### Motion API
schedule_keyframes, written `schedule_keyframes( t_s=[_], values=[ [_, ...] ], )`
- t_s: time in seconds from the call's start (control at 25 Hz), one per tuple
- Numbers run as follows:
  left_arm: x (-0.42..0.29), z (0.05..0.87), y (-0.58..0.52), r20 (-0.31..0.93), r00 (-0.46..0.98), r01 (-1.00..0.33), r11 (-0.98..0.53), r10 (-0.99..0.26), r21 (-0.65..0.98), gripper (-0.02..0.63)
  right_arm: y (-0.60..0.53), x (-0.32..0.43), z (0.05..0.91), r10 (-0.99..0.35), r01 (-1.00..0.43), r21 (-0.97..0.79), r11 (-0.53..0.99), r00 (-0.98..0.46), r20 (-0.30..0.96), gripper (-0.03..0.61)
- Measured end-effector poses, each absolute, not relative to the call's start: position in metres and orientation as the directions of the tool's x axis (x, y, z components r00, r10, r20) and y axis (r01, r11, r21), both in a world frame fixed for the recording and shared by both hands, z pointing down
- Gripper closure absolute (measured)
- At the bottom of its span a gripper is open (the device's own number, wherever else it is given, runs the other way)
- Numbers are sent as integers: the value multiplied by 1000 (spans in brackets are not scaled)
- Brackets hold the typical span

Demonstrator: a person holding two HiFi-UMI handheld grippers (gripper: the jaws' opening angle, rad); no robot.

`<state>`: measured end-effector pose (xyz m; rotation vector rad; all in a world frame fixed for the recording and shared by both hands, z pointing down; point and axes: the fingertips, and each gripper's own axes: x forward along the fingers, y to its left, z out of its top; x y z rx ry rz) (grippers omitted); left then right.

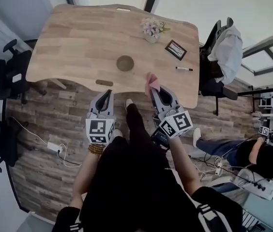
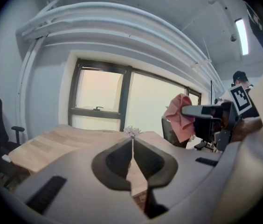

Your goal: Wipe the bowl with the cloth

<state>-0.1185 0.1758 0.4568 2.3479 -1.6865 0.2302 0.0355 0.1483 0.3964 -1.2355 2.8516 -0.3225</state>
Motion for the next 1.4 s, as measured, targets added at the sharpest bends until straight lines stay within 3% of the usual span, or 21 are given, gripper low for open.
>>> schedule_keyframes(
  t_s=[0.56,0.96,1.4],
  values=[
    [-137,536,29,461,187,-982,-164,-867,89,597,-37,21,449,-571,-578,1,816,-806,157,549],
    [-141,594,-17,546,196,-979,-135,-815,150,597,-81,-22,539,-402,-246,385,889,-822,404,548],
    [-127,693,-46,662,357,-931,-192,-659,311,597,-65,-52,671,-193,285,482,829,-662,725,546]
  ],
)
